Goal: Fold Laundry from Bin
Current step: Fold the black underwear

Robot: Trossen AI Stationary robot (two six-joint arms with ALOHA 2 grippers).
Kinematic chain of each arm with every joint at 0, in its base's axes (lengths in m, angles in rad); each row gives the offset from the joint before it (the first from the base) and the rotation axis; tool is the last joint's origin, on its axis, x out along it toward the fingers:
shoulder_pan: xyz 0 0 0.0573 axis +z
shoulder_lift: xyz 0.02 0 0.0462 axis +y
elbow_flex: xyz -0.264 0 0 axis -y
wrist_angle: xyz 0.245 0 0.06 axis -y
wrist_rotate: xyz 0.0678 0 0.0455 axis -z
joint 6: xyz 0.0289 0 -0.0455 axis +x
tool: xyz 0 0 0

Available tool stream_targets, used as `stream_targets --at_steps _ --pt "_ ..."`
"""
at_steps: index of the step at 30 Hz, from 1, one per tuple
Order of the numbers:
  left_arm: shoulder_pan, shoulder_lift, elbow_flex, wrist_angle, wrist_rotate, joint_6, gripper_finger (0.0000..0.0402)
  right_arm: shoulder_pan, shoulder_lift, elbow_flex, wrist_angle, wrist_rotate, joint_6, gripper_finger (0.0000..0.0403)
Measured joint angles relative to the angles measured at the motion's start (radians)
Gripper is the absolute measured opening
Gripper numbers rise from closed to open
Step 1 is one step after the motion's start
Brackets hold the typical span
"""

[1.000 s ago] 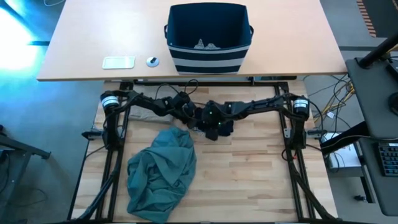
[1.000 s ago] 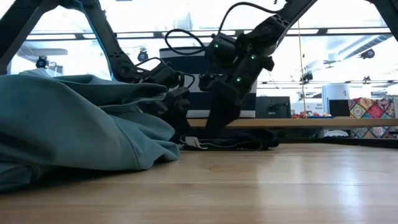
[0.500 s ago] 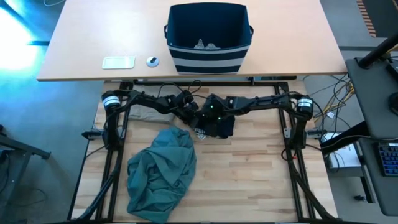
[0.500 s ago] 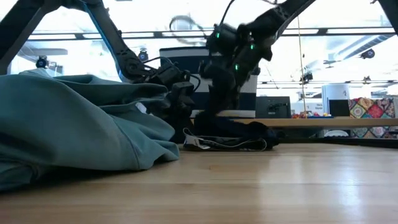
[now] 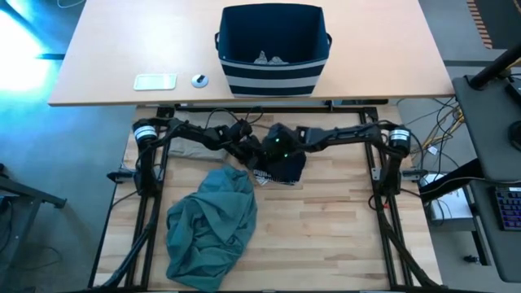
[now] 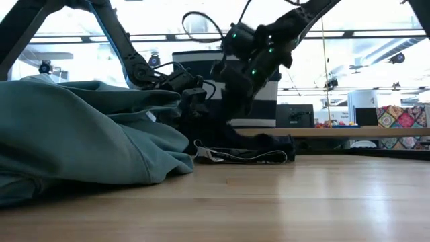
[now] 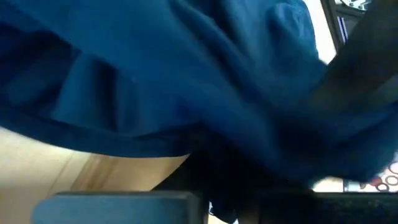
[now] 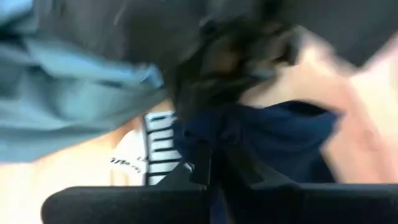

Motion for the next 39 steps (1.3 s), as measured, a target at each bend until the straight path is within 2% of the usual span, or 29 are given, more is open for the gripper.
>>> stream_targets --at_steps 6,9,16,20,23,25,28,31,35,39 --pt "0.000 -0.002 -0.003 -0.001 0.000 0.009 0.0094 0.029 0.050 0.000 -0.010 -0.008 0.004 0.0014" --pt "0.000 -0.003 -0.003 -0.003 0.001 0.016 0.0124 0.028 0.036 0.000 -0.031 -0.006 -0.001 0.0037" --pt "0.000 -0.003 -0.004 -0.005 0.001 0.030 0.0163 0.041 0.016 -0.006 -0.081 0.004 -0.042 0.0162" --pt "0.000 -0.003 -0.005 -0.005 0.002 0.032 0.0164 0.070 0.030 -0.032 0.016 0.135 -0.095 0.0228" --pt "0.000 -0.003 -0.005 -0.005 0.026 0.032 0.0159 0.073 0.052 -0.043 0.120 0.168 -0.092 0.0249" --pt "0.000 -0.003 -0.005 -0.007 0.031 0.033 0.0155 0.072 0.069 -0.045 0.125 0.165 -0.079 0.0244" --pt "-0.001 -0.003 -0.004 -0.012 0.039 0.034 0.0149 0.075 0.085 -0.052 0.095 0.166 -0.060 0.0206" --pt "-0.001 -0.003 -0.004 -0.013 0.045 0.035 0.0127 0.072 0.094 -0.055 0.071 0.170 -0.041 0.0139" --pt "-0.001 -0.003 -0.004 -0.028 0.078 0.059 0.0075 0.061 0.080 -0.032 0.021 0.181 -0.042 0.0030" --pt "-0.003 -0.005 -0.004 -0.092 0.138 0.124 0.0014 0.021 0.027 0.019 -0.098 0.189 -0.057 0.0015"
